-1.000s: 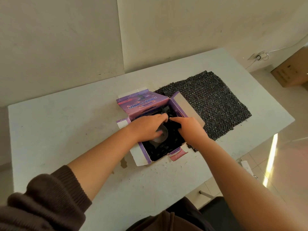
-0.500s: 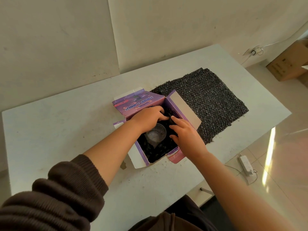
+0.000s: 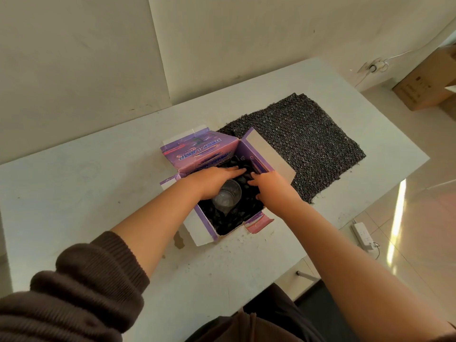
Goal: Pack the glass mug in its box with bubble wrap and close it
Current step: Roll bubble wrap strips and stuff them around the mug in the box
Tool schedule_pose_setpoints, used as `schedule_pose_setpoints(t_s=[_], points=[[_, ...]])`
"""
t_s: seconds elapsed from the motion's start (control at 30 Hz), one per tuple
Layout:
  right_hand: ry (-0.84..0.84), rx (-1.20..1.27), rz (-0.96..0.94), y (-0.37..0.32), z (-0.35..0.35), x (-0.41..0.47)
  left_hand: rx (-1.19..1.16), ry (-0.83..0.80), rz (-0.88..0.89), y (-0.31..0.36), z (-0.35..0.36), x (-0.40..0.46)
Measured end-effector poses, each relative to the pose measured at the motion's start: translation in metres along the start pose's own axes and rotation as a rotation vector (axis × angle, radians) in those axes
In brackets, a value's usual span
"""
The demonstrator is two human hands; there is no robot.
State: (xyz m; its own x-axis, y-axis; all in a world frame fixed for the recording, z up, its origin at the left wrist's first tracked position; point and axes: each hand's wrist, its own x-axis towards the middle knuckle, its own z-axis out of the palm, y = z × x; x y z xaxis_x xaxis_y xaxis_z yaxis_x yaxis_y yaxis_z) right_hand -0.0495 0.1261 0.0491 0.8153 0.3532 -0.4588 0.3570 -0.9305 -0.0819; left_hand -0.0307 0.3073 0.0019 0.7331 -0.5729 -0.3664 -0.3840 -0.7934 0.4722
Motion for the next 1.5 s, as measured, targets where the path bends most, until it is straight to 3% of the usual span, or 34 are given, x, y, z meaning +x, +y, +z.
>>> schedule_pose_setpoints(t_s=[0.1, 0.27, 0.43, 0.7, 0.8, 1.07, 1.2, 1.33, 1.5], points=[[0.006, 0.08, 0.002, 0.002, -0.001, 0.0, -0.057, 0.033, -0.015, 0.0, -0.003, -0.002], [0.132, 0.464, -0.036, 0.004, -0.001, -0.015, -0.263, 0.206, 0.005, 0.013, -0.017, -0.007], [0.345, 0.278, -0.16, -0.006, 0.007, -0.021, -0.39, 0.186, -0.068, 0.016, -0.019, 0.0], [0.007, 0.035, -0.154, -0.002, -0.005, -0.001, -0.311, 0.099, -0.09, 0.003, -0.015, 0.0], [-0.047, -0.033, -0.129, -0.001, -0.01, 0.003, -0.278, 0.079, -0.078, 0.001, -0.016, -0.001], [-0.017, 0.105, 0.003, -0.003, -0.005, 0.01, -0.223, 0.0, -0.099, 0.005, -0.018, 0.001], [-0.085, 0.214, 0.002, 0.0, -0.007, 0.013, -0.226, -0.106, -0.155, 0.006, -0.02, 0.004], [-0.134, 0.174, -0.028, -0.003, -0.006, 0.013, -0.245, -0.168, -0.224, 0.016, -0.023, 0.008], [0.155, 0.219, -0.087, -0.004, 0.003, -0.004, -0.213, -0.076, -0.161, 0.015, -0.026, 0.008]])
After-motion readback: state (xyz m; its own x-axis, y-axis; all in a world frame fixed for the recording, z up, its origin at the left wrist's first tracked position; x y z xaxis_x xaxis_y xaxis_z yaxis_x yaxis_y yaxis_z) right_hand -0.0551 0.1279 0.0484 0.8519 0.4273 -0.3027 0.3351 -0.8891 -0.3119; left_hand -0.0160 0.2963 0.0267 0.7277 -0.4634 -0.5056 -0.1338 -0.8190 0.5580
